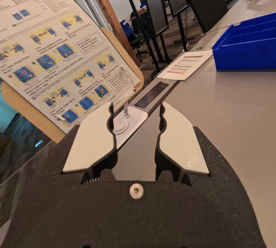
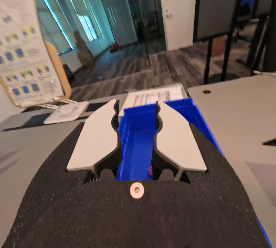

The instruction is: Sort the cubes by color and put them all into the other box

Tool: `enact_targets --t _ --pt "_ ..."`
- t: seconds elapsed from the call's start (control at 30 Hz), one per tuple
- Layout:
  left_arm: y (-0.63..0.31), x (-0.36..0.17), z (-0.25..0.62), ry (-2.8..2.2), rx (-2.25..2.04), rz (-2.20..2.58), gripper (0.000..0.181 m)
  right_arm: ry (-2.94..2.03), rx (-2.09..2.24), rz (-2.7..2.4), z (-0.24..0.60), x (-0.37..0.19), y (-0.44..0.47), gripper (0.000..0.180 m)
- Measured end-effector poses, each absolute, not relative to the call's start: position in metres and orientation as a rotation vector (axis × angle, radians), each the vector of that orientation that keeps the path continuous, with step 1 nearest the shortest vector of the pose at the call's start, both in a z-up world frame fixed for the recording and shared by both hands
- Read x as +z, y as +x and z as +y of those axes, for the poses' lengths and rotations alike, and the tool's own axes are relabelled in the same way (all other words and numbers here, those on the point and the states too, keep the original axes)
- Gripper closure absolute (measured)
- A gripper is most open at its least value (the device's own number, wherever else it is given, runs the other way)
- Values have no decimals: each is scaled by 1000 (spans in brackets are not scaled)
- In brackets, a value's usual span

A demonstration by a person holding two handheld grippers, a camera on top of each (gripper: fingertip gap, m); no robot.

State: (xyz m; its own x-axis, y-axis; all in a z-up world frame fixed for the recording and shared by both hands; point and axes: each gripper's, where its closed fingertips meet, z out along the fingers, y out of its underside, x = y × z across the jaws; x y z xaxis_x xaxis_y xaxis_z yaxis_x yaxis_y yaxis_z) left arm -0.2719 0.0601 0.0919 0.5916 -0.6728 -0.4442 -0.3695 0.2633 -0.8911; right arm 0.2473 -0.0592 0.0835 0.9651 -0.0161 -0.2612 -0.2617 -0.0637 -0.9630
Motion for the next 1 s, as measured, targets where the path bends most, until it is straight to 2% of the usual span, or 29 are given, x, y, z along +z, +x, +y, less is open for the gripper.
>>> enact_targets --t 0.23,0.37,0.53,0.63,0.7,0.9,1.0 --pt "-354 151 49 -1365 16 769 123 -1522 140 13 -56 130 204 134" --pt "-440 151 51 -1479 283 693 125 -1531 150 -80 -43 138 180 134" --pt "-563 103 51 -1727 594 728 124 -1636 125 -155 -22 125 164 134" --pt "-613 61 45 -1879 639 840 131 -1684 122 -215 -13 116 151 134" --pt "-636 32 39 -1988 597 905 139 -1719 116 -256 -9 112 141 134" --pt "-650 -46 0 -2283 112 1124 141 -1733 132 -376 -2 116 106 134" --pt "-665 -72 -5 -2421 94 1111 138 -1682 199 -432 -1 126 80 134"
